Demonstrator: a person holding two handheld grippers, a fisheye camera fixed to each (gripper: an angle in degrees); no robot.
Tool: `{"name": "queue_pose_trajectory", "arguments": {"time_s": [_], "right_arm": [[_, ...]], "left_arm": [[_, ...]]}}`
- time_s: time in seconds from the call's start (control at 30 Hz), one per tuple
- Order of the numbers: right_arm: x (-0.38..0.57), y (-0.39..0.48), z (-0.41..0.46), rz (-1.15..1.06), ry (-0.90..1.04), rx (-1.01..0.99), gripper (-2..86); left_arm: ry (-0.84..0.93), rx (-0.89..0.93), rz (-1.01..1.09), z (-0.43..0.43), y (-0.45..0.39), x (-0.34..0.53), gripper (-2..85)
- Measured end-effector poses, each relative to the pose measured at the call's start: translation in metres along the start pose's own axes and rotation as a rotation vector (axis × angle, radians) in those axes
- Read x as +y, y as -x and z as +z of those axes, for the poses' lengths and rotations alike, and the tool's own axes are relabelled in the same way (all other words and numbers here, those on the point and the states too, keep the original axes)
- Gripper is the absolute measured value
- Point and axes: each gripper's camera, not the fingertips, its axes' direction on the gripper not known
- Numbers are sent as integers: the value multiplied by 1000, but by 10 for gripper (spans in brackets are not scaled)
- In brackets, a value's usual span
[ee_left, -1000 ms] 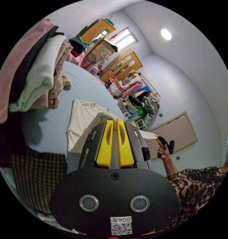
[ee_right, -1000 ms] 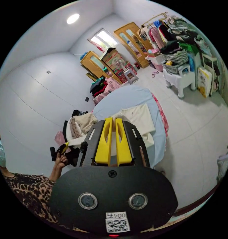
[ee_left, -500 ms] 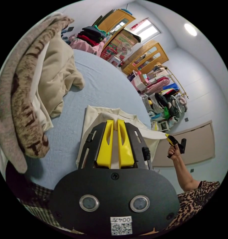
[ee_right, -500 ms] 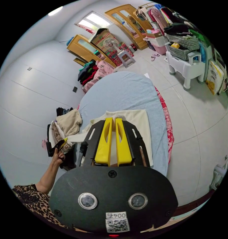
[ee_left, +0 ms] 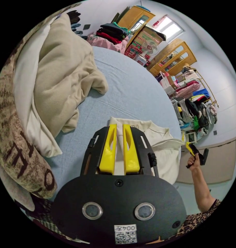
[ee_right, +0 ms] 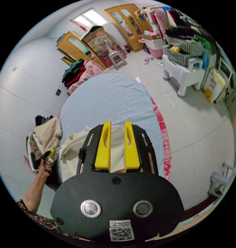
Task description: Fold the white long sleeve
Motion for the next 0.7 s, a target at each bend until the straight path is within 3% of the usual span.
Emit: {"name": "queue_pose_trajectory", "arguments": {"time_s": [0.17, 0.33, 0.7], "right_arm": [[27, 48, 17, -204, 82, 69, 78], [126, 99, 50, -383, 225, 90, 77], [204, 110, 129, -403, 434, 262, 98]], "left_arm": [[10, -7, 152, -2, -18, 29, 26], [88, -82, 294, -1, -20, 96, 43], [221, -82, 331, 16, 15, 181, 75]]}}
